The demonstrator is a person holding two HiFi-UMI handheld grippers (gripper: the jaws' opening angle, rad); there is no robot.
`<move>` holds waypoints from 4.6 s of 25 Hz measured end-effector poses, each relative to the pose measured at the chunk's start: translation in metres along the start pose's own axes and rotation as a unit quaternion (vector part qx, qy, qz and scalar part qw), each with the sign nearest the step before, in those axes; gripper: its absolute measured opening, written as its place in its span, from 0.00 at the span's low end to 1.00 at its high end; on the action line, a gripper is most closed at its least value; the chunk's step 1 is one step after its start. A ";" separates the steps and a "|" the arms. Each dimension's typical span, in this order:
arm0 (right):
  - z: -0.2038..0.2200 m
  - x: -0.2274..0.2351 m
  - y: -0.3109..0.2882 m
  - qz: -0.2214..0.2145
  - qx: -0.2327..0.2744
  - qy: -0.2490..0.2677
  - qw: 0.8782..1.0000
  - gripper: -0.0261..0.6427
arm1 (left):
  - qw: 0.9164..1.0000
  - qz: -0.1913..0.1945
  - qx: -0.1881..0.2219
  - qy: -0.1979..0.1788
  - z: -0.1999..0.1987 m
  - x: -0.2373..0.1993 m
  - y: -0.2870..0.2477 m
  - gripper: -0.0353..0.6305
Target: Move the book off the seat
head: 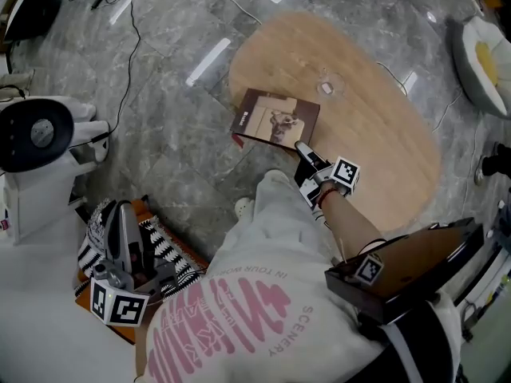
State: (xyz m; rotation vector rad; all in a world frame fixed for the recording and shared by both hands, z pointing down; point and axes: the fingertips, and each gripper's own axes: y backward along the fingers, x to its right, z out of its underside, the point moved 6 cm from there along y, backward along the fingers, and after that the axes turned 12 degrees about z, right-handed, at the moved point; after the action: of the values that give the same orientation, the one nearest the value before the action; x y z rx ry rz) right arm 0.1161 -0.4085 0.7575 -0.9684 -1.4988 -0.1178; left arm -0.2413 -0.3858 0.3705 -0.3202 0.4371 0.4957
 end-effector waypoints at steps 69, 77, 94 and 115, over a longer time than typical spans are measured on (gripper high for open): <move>-0.041 0.068 0.016 0.422 -0.015 0.105 0.901 0.39 | 0.995 -0.070 0.033 0.061 0.027 0.005 0.019 0.06; -0.045 0.046 0.046 0.372 0.050 0.086 0.923 0.39 | 0.997 -0.011 0.055 0.047 0.025 0.006 0.020 0.06; 0.017 -0.154 0.095 0.048 0.128 0.274 0.952 0.22 | 0.984 0.111 0.135 -0.039 -0.027 -0.001 0.075 0.06; 0.140 -0.396 0.188 -0.224 0.236 0.532 0.782 0.18 | 0.970 0.160 0.160 -0.086 -0.047 0.018 0.106 0.06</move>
State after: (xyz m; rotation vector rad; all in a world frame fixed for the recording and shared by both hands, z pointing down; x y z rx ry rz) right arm 0.0681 -0.3979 0.3001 -0.0181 -0.5826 -0.5145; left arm -0.2968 -0.3088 0.3018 0.1079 0.3936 0.7505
